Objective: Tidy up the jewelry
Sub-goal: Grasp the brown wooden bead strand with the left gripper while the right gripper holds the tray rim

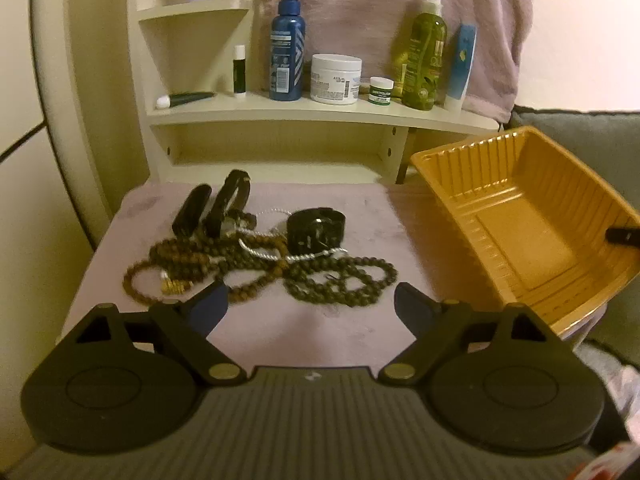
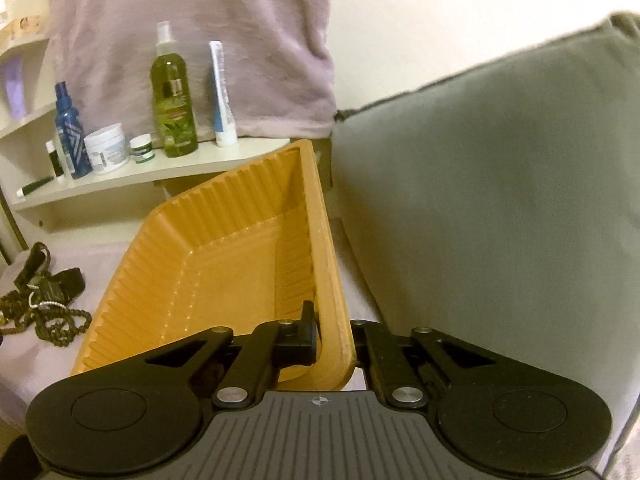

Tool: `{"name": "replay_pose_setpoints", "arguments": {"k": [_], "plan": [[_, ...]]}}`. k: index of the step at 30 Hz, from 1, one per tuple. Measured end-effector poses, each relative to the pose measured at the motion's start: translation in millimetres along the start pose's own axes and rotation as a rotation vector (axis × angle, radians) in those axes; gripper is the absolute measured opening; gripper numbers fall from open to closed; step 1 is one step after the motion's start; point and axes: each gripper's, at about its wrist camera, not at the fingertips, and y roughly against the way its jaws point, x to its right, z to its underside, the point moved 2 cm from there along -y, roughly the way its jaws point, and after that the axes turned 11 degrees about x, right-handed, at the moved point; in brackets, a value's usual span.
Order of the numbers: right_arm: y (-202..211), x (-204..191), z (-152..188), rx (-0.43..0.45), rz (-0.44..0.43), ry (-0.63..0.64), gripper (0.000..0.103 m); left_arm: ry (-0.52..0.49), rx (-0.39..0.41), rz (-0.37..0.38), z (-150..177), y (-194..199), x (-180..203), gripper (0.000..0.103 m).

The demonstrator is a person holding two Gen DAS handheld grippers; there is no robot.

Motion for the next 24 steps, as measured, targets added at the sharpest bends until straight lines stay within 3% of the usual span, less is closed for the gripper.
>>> {"name": "replay_pose_setpoints", "arguments": {"k": [5, 15, 19, 24], "plan": [[0.1, -12.5, -5.7, -0.002, 0.024, 0.042, 0.005, -0.088, -0.001, -0.021, 1.2, -13.6, -18.6, 0.076], [0.5, -23.5, -11.9, -0.030, 0.071, 0.074, 0.005, -0.251, -0.041, -0.047, 2.0, -45.1, -69.4, 0.036], [0.2, -26.4, -13.0, -0.038, 0.081, 0.079, 0.005, -0.379, -0.058, -0.011, -2.5, -60.0, -79.1, 0.027], [0.2, -24.9, -12.9, -0.038, 0.076, 0.079, 0.005, -0.580, -0.083, 0.088, -2.4, -67.8, -77.9, 0.026]]}}
